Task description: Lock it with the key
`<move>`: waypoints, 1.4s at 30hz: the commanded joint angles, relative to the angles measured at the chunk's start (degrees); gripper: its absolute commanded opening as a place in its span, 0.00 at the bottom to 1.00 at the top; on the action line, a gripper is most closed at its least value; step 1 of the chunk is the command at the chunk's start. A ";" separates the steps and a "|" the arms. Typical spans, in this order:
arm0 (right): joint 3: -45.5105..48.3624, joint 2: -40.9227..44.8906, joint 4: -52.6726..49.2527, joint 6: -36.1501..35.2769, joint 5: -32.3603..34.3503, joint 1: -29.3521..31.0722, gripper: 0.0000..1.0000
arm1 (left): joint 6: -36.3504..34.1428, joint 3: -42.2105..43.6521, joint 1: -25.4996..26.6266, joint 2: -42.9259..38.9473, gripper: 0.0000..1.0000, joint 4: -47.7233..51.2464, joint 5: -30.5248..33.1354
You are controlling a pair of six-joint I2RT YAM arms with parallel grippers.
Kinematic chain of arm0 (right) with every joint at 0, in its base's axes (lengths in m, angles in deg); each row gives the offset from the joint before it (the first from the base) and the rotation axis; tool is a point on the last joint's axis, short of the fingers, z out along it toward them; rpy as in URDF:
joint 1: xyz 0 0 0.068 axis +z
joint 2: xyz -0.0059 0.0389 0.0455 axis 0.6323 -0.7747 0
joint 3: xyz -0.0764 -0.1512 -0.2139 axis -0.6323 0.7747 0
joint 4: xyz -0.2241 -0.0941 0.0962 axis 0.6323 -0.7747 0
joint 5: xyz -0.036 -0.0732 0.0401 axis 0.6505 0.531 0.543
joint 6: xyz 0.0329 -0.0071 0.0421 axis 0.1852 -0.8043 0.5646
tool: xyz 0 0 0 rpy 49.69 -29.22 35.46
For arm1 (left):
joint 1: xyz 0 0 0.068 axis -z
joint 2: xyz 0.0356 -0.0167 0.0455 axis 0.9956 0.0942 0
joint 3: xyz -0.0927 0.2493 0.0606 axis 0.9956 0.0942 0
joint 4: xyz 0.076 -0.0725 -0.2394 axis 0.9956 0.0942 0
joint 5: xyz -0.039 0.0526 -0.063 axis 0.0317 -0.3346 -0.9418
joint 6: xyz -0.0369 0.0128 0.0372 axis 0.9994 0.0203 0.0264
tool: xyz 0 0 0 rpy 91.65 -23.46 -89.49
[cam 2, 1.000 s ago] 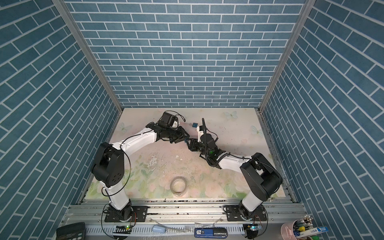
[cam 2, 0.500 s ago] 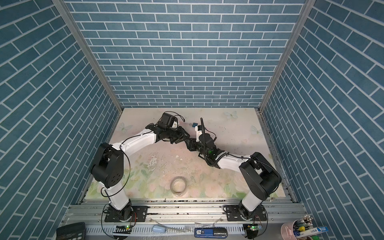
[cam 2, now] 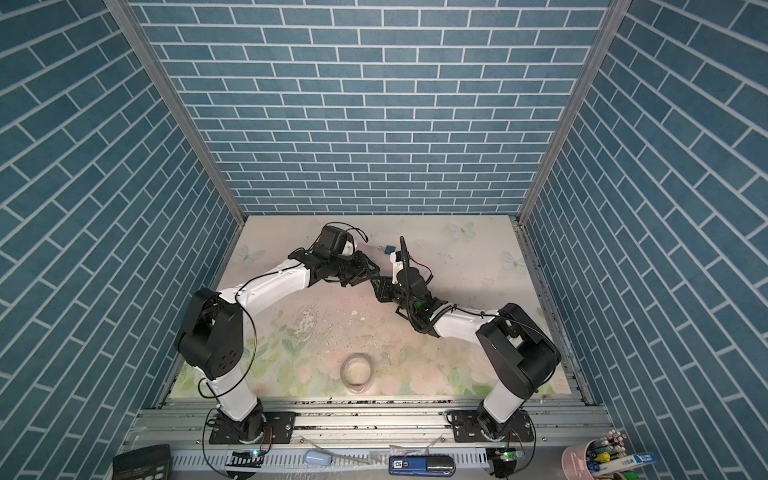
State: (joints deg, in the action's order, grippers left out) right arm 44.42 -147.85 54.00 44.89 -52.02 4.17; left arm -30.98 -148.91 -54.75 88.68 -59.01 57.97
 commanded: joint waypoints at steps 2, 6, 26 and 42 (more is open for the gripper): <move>-1.92 -0.43 1.28 -1.25 1.07 0.33 0.38 | 0.17 0.87 -0.31 -1.99 0.22 -1.55 -0.77; -2.18 -0.29 1.20 -1.56 1.27 0.31 0.38 | 0.24 0.94 -0.31 -1.94 0.22 -1.84 -0.95; -3.90 -1.15 -0.69 -2.15 0.71 0.30 0.08 | 1.03 1.83 -0.27 -2.95 0.23 -3.41 -1.34; -4.72 3.66 -6.83 -12.99 -10.42 -3.23 0.00 | -1.17 4.50 -1.36 -8.58 0.60 -3.30 0.82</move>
State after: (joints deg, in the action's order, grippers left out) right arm 40.66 -147.23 48.25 37.07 -57.07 2.60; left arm -30.50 -144.62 -55.43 82.52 -61.75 58.28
